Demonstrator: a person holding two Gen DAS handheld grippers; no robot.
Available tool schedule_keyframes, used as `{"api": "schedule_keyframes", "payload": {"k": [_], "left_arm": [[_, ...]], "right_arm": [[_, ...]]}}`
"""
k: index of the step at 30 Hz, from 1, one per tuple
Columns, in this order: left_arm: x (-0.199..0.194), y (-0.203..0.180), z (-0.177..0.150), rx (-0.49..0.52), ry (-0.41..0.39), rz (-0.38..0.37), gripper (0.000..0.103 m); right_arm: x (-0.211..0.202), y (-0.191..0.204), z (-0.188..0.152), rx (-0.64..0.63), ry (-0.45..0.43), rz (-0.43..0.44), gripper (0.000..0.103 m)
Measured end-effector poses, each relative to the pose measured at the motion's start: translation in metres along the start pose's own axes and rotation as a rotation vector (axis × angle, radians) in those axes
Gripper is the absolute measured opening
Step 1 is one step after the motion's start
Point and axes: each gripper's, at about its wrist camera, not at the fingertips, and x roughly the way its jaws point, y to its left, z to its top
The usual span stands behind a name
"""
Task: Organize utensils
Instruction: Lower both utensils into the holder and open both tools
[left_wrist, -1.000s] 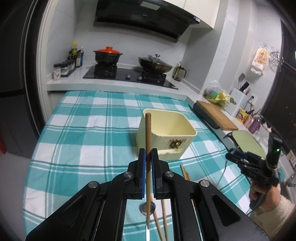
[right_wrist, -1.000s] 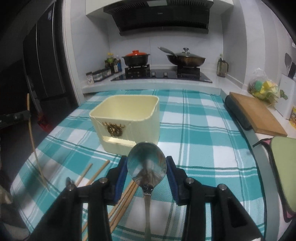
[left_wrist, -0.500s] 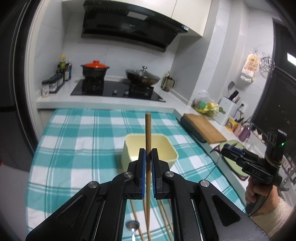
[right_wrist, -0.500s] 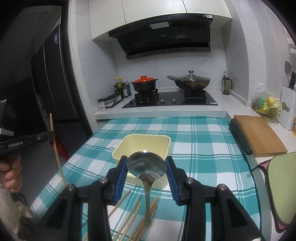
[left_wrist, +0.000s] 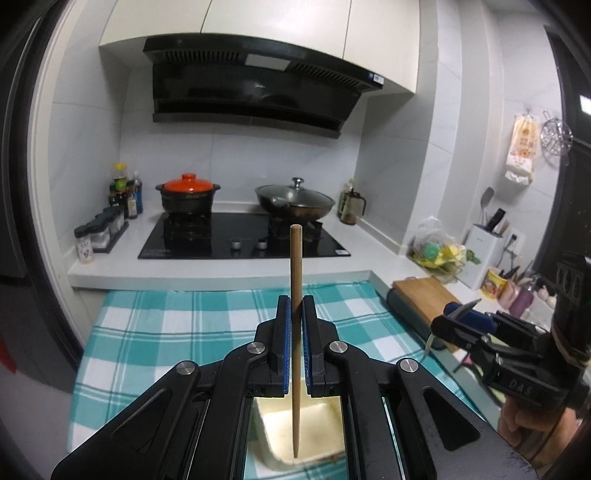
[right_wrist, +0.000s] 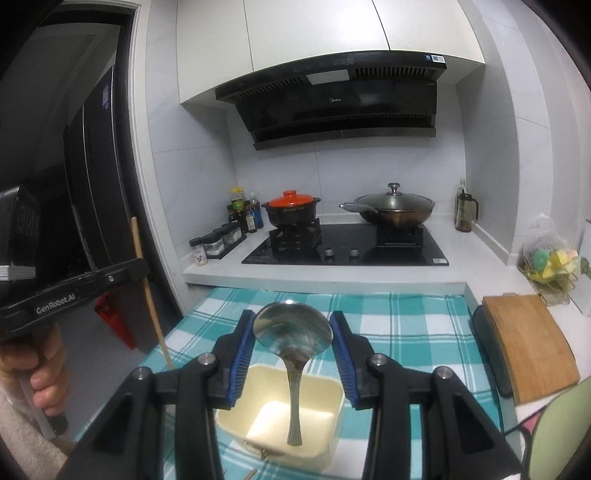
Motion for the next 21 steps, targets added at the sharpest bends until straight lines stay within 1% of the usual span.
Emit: {"api": "schedule_keyframes", "payload": {"k": [3,8,12,17,18,19,20,21], "left_arm": [[0.036,0.000,-0.006,-0.005,0.038,0.019,0.004],[0.082,0.005,-0.034,-0.037,0.125,0.027,0.004],[0.111,0.007,-0.059,-0.052,0.207,0.036,0.004],[0.135,0.012,-0.081,-0.076,0.289,0.053,0.005],[0.138,0.014,-0.085,-0.087,0.304,0.063,0.011],[0.139,0.015,-0.087,-0.097,0.315,0.072,0.026],[0.137,0.018,-0.088,-0.108,0.317,0.082,0.036],[0.133,0.020,-0.088,-0.117,0.311,0.091,0.051]], "right_arm": [[0.031,-0.005,-0.002,0.006,0.029,-0.001,0.041],[0.078,-0.015,-0.029,0.014,0.129,0.007,0.041],[0.111,-0.022,-0.053,0.018,0.211,-0.001,0.041],[0.138,-0.030,-0.071,0.036,0.285,-0.019,0.041],[0.143,-0.032,-0.073,0.041,0.300,-0.022,0.042],[0.148,-0.034,-0.075,0.045,0.317,-0.023,0.042],[0.151,-0.035,-0.076,0.054,0.327,-0.026,0.043],[0.153,-0.037,-0.076,0.060,0.330,-0.034,0.051]]}}
